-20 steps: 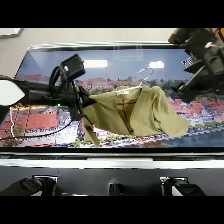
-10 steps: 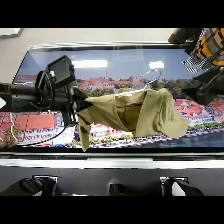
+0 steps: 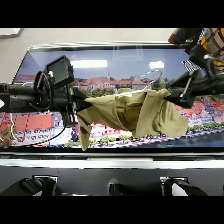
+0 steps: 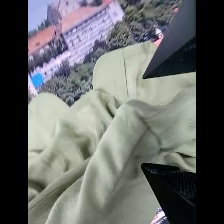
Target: Fold the clothes and pants, and hang the long-sleeved shirts on hangers.
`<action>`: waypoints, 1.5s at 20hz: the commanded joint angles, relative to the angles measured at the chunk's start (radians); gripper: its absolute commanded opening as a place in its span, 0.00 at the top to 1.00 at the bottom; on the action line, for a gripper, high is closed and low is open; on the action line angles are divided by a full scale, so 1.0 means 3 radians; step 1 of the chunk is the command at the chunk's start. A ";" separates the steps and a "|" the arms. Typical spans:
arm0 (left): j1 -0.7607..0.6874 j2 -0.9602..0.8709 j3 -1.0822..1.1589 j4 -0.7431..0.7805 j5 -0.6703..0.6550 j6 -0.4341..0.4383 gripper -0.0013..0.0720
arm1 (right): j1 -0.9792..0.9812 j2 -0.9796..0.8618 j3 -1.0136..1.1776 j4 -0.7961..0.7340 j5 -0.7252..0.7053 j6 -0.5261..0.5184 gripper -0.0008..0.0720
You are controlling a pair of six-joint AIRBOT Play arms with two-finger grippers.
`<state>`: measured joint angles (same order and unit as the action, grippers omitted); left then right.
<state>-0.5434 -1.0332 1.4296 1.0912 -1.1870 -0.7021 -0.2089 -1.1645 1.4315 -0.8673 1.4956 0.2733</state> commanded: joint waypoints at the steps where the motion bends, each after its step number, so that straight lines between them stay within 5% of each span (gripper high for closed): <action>1: -0.0003 0.0003 -0.0001 -0.0003 0.0000 -0.0003 0.95 | 0.0223 -0.0234 -0.0001 -0.0103 -0.0037 -0.0094 0.18; 2: -0.0003 0.0003 -0.0001 -0.0003 -0.0001 -0.0003 0.95 | 0.0258 -0.0291 -0.0001 -0.0104 -0.0029 -0.0093 0.19; 5: -0.0003 0.0003 -0.0001 -0.0003 -0.0004 -0.0003 0.95 | 0.0296 -0.0370 -0.0001 -0.0088 0.0004 -0.0093 0.44; 8: -0.0003 0.0003 -0.0001 -0.0001 -0.0009 -0.0004 0.95 | 0.0295 -0.0319 -0.0001 -0.0120 0.0140 -0.0090 0.93; 12: -0.0003 0.0003 -0.0001 -0.0001 -0.0008 -0.0017 0.90 | 0.0295 -0.0041 -0.0001 -0.0286 0.0197 -0.0088 0.94; 15: -0.0001 -0.0005 -0.0001 0.0009 0.0048 -0.0326 0.52 | 0.0295 0.0298 -0.0001 -0.0378 0.0223 0.0393 0.94; 17: -0.0001 -0.0020 -0.0003 0.0130 0.0220 -0.0804 0.51 | 0.0295 0.0576 -0.0001 -0.0507 0.0228 0.0701 0.94; 19: -0.0001 -0.0036 -0.0003 0.0315 0.0449 -0.1324 0.26 | 0.0295 0.0830 -0.0001 -0.0701 0.0221 0.0863 0.94; 23: -0.0001 -0.0064 -0.0003 0.0961 0.0778 -0.2331 0.12 | 0.0295 0.1354 -0.0001 -0.1212 0.0130 0.1292 0.94; 26: 0.0000 -0.0074 -0.0003 0.1460 0.0971 -0.3119 0.12 | 0.0295 0.1712 -0.0001 -0.1626 0.0083 0.1867 0.94; 30: -0.0001 -0.0078 -0.0003 0.1485 0.1143 -0.3315 0.12 | 0.0295 0.2055 -0.0001 -0.2291 -0.0057 0.2683 0.94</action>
<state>-0.5442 -1.0550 1.4288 1.4769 -0.8959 -1.5852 -0.1211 -0.6197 1.4315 -1.3960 1.5097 0.8787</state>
